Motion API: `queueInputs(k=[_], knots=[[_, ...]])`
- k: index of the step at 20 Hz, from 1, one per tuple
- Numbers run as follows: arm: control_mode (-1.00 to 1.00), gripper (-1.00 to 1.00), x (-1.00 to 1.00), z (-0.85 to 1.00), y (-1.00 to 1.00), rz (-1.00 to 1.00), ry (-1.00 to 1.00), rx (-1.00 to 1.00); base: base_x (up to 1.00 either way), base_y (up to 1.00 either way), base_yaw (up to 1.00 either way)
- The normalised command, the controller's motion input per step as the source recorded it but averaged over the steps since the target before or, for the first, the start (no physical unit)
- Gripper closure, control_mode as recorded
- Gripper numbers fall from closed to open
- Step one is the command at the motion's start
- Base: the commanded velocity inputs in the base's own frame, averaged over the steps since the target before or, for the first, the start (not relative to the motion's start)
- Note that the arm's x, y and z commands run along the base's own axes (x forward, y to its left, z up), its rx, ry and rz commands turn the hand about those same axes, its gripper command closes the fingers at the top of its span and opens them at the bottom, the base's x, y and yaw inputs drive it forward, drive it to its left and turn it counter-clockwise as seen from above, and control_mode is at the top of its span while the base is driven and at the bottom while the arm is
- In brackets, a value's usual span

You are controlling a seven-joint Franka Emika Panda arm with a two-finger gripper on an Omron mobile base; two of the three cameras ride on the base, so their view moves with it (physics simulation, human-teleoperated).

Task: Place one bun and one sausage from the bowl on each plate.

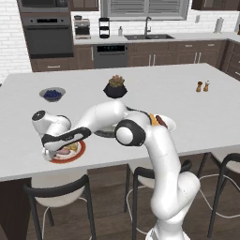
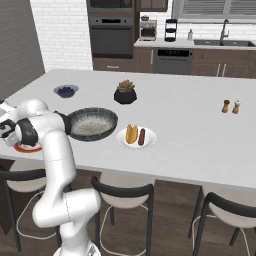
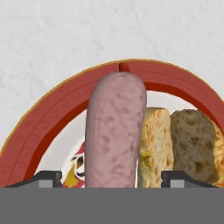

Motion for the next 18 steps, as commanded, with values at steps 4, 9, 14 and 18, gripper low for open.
queueInputs(k=[4, 9, 14, 18], knots=[[-1.00, -1.00, -0.02, 0.15, 0.00, 0.04, -0.03, 0.00, 0.00, 0.00, 0.00], [-1.00, -1.00, -0.47, 0.83, -0.22, 0.03, -0.02, 0.02, 0.00, 0.00, 0.00], [-1.00, -1.00, -0.56, 0.61, -0.94, -0.01, -0.01, 0.14, 0.00, 0.00, 0.00], [-1.00, -1.00, -0.31, 0.59, -1.00, -0.08, 0.00, 0.20, 0.00, 0.00, 0.00]])
